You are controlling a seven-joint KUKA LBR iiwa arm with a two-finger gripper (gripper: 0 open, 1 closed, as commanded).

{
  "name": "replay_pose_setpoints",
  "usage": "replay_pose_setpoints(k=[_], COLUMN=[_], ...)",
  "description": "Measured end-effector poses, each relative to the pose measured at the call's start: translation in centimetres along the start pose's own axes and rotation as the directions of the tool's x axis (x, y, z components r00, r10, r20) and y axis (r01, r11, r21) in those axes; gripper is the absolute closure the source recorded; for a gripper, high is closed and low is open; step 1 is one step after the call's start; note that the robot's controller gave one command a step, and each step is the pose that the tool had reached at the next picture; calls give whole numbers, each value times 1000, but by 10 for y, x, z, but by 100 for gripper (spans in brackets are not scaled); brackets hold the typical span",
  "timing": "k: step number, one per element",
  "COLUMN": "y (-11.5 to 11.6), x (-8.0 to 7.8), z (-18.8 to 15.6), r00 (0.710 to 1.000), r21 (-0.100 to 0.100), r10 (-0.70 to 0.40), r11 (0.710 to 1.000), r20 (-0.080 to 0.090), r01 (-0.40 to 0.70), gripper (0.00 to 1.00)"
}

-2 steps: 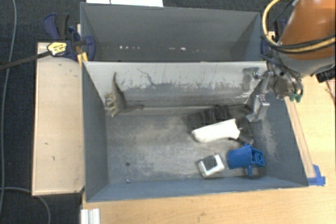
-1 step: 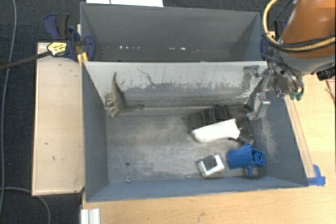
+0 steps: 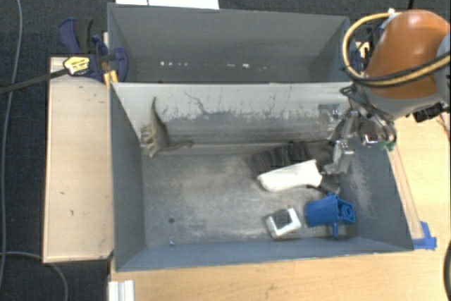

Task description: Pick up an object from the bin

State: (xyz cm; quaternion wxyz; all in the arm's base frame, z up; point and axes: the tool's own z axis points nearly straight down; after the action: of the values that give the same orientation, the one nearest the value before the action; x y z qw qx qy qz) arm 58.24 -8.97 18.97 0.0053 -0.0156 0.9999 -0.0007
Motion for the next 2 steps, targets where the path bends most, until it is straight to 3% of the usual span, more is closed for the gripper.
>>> replay_pose_setpoints(k=[1, 2], y=[-26, -19], x=[13, 17], z=[39, 68], r00=[988, 939], r21=[-1, 1], r10=[157, 344], r11=[988, 939], r20=[-10, -8], r01=[-157, -344], gripper=[0, 0])
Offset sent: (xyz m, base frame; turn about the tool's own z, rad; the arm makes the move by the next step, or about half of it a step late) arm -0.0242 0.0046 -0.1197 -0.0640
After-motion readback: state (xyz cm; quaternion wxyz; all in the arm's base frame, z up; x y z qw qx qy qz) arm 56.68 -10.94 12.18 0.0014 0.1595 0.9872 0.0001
